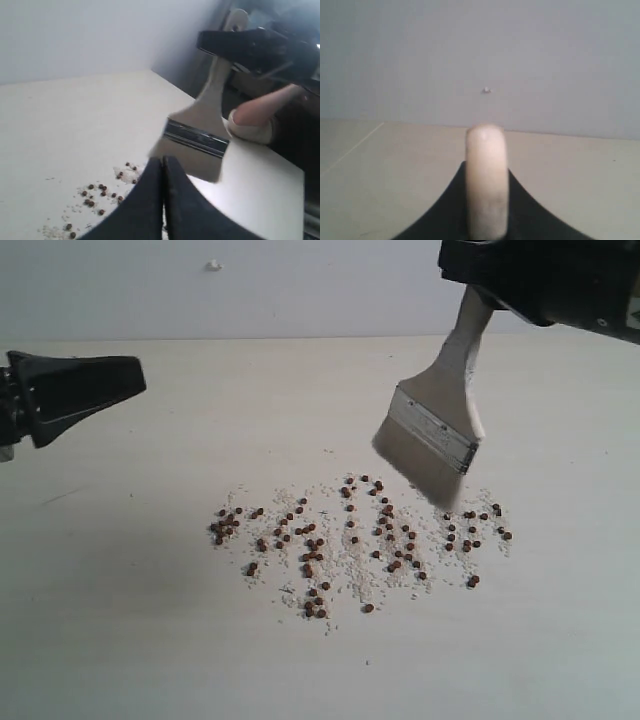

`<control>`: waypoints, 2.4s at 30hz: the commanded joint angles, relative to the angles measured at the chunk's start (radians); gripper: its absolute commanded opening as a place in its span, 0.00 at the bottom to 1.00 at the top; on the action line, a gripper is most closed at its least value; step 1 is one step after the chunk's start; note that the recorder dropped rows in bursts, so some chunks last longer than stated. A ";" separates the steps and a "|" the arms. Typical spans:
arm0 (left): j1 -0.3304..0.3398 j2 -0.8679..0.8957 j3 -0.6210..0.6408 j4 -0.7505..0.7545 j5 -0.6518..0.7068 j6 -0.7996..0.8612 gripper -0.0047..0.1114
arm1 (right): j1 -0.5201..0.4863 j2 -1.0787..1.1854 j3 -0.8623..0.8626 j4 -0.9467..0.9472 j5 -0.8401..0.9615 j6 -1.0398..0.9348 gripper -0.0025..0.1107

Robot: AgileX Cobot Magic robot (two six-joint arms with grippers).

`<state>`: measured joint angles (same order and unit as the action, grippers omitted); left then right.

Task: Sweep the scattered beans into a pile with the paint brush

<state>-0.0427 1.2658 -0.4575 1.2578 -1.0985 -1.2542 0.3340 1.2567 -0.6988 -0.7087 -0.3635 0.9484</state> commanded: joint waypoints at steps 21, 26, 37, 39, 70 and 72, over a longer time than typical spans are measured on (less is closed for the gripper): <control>0.003 -1.216 0.458 -0.479 1.203 0.027 0.04 | 0.003 -0.131 0.229 0.383 -0.294 -0.202 0.02; 0.003 -1.266 0.458 -0.484 1.207 0.017 0.04 | 0.003 -0.091 0.292 0.475 -0.428 -0.256 0.02; 0.003 -1.266 0.458 -0.480 1.209 0.017 0.04 | 0.003 -0.029 0.267 0.600 -0.288 -0.514 0.02; 0.003 -1.266 0.458 -0.480 1.209 0.017 0.04 | 0.018 -0.029 0.258 0.604 -0.269 -0.531 0.02; 0.003 -1.266 0.458 -0.480 1.209 0.021 0.04 | 0.667 0.386 -0.048 1.433 -0.629 -1.130 0.02; 0.003 -1.266 0.458 -0.480 1.209 0.021 0.04 | 0.667 0.386 -0.048 1.433 -0.617 -1.130 0.02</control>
<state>-0.0427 0.0065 -0.0032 0.7774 0.1063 -1.2296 0.9995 1.6430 -0.7365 0.7399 -0.9669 -0.1713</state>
